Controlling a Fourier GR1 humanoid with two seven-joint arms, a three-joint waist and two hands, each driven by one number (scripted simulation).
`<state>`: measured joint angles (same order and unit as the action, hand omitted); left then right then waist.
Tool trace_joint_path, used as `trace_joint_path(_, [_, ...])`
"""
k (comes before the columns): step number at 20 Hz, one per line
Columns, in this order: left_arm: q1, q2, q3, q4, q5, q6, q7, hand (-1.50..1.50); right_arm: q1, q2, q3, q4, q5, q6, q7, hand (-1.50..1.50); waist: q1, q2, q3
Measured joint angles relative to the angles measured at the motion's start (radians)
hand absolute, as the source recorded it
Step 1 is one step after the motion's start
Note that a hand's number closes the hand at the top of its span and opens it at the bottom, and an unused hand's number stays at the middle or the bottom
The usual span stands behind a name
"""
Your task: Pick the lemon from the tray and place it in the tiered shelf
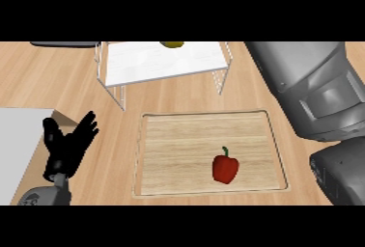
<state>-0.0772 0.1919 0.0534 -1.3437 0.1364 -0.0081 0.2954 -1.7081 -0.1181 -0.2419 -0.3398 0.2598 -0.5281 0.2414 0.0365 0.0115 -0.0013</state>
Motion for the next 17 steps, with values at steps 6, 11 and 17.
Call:
trace_joint_path(6, [0.018, -0.007, 0.001, -0.01, -0.004, 0.009, 0.0, 0.0, 0.021, -0.097, -0.023, -0.001, 0.012, -0.096, 0.027, -1.5, -0.011, -0.004, 0.0])
trace_joint_path(11, [0.021, -0.004, 0.017, -0.002, 0.003, 0.007, -0.003, 0.0, 0.085, -0.176, -0.063, -0.058, -0.025, -0.093, 0.04, -1.5, -0.029, -0.01, 0.001])
trace_joint_path(17, [0.021, 0.003, 0.023, -0.013, 0.007, 0.001, 0.02, 0.0, 0.177, -0.293, -0.1, -0.135, -0.089, 0.068, 0.04, -1.5, -0.036, -0.014, 0.002])
